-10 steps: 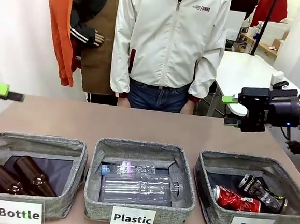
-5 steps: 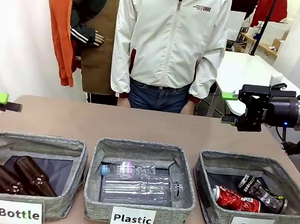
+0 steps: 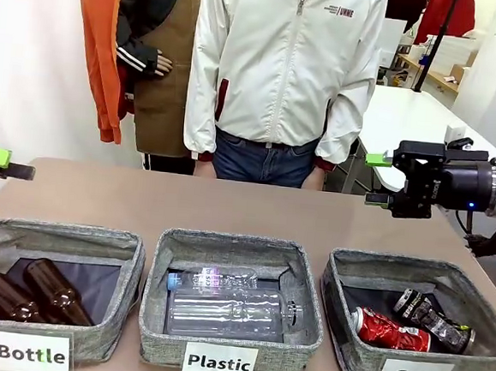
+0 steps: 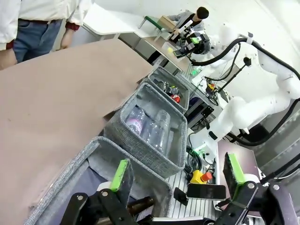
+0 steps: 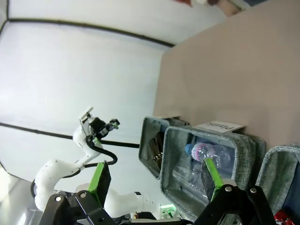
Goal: Sort the can waste into the basket.
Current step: Pick up the can waste from the table and place it in the right Fabric basket.
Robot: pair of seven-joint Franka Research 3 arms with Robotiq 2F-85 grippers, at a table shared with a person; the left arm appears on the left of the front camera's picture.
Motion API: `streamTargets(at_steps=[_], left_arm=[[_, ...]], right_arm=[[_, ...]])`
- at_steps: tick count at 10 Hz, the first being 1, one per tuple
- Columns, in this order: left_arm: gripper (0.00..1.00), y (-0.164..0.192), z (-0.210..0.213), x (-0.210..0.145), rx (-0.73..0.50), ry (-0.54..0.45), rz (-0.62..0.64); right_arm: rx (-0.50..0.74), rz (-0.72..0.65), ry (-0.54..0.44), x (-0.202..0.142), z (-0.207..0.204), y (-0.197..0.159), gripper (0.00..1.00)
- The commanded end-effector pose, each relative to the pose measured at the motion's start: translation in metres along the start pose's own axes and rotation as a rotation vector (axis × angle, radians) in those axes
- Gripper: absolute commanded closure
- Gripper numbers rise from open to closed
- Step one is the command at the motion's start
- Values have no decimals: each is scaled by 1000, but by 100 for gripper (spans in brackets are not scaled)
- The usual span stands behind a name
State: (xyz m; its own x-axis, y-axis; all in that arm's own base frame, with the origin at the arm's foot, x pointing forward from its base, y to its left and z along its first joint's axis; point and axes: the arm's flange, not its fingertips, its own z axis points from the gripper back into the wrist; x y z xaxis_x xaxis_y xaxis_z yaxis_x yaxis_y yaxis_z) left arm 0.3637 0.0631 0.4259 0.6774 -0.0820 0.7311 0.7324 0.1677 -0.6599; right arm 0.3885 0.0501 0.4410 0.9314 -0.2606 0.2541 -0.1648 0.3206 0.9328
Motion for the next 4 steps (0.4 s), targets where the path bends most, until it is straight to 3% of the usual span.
streamTargets(at_steps=[1,4], left_arm=[[0,-3,-2,-3,-2,0,6],[0,-3,-2,-3,-2,0,6]], right_arm=[[-22,10,-5,0,0,1,0],[-22,10,-5,0,0,1,0]])
